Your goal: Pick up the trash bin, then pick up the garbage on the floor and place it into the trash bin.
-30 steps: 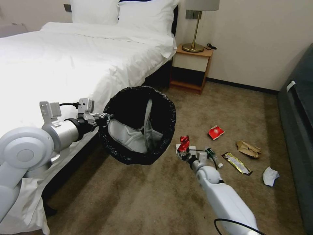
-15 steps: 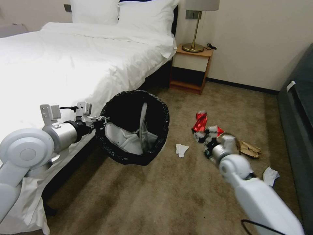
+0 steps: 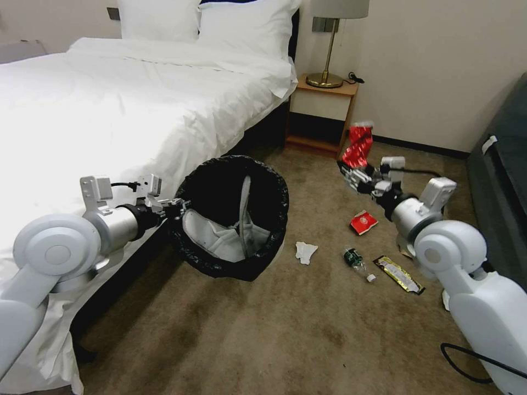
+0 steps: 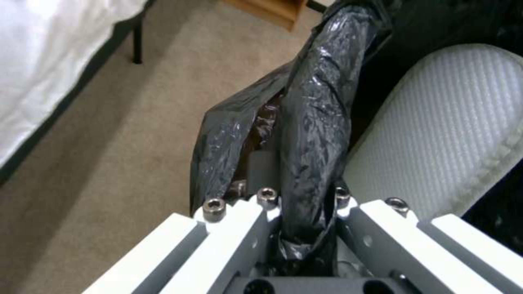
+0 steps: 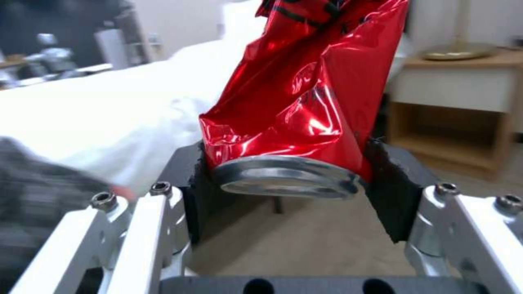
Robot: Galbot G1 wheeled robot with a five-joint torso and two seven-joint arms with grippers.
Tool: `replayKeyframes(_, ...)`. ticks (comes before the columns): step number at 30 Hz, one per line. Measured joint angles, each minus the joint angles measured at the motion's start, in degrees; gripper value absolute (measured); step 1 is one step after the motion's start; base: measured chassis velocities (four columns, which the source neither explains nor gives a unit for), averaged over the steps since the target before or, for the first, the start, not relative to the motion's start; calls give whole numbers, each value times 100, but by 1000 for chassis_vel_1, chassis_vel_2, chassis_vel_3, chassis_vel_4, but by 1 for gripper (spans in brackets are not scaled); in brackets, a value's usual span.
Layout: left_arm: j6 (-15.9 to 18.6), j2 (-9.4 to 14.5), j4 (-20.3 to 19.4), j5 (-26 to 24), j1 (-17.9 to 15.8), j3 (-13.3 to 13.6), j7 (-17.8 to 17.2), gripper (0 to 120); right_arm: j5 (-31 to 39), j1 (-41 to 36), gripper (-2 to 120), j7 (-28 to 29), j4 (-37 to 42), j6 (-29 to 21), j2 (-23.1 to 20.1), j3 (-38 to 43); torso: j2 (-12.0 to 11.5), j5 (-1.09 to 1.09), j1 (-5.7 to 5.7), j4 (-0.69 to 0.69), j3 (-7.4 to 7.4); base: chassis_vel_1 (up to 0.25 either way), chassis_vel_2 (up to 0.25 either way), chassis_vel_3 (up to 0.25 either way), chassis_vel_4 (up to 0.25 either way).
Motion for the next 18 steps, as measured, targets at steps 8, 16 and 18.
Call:
replayKeyframes(8,-1,-304,174,-158,-768,911,-327,1,454,25,56,3,696,-253,-142,-346,0,0,0,-1,0,0,0,0,0)
replayKeyframes(16,2,-642,340,-330,-1373,1558,-709,1,494,-326,56,-20,1008,-335,-338,-642,0,2,0,-2,0,0,0,0,0)
replayKeyframes(18,2,-666,348,-335,-1402,1587,-729,1,472,-337,56,-20,1013,-335,-336,-672,0,1,0,-2,0,0,0,0,0)
